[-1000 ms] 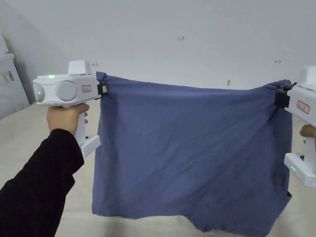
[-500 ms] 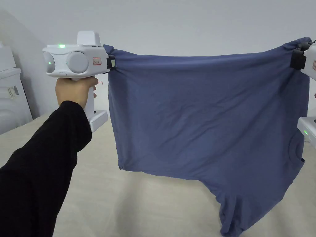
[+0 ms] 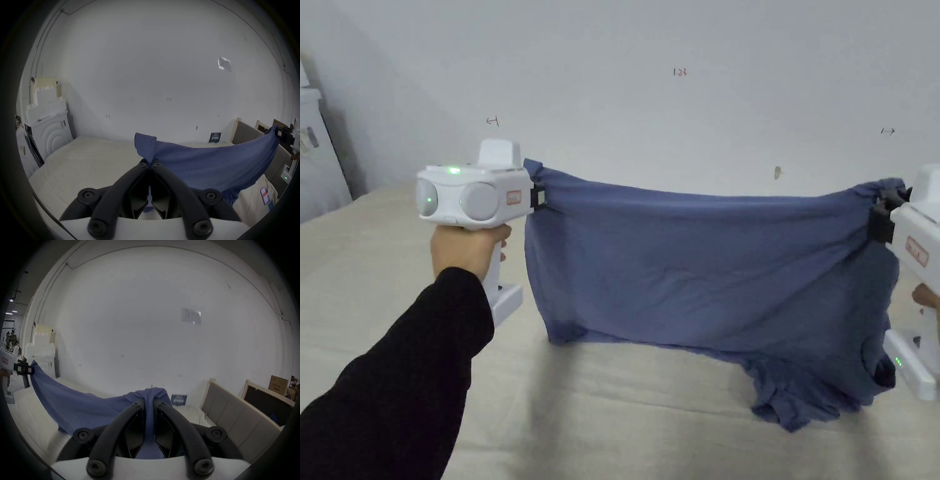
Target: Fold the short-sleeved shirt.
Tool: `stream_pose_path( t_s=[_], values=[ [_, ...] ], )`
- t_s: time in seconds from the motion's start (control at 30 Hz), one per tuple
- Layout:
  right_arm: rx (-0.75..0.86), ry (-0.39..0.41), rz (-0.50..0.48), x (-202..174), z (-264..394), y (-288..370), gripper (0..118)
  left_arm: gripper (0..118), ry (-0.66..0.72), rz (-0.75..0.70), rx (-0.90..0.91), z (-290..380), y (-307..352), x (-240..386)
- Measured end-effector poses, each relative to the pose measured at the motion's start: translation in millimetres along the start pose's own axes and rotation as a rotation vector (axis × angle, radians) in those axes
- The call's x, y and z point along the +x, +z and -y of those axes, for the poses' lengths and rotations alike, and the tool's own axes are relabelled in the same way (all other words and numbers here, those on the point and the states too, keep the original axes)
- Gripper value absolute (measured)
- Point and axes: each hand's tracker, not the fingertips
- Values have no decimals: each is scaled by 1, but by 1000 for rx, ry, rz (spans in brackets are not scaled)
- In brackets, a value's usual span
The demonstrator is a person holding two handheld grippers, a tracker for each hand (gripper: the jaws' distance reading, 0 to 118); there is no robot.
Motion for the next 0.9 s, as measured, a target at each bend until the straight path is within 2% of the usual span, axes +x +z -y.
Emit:
stream_pose_path(
  t_s=[0.3,0.67,0.9],
  values=[
    [-192,-72,-59,-5,108,45,7,0,54,31,-146,118,24,-6],
    [-338,-144,-148,-12,177,151,7,0,126,15,-265,232,112,-20],
    [-417,-162,-200,-17,217,217,7,0,157,-12,-344,287,169,-36]
  ],
)
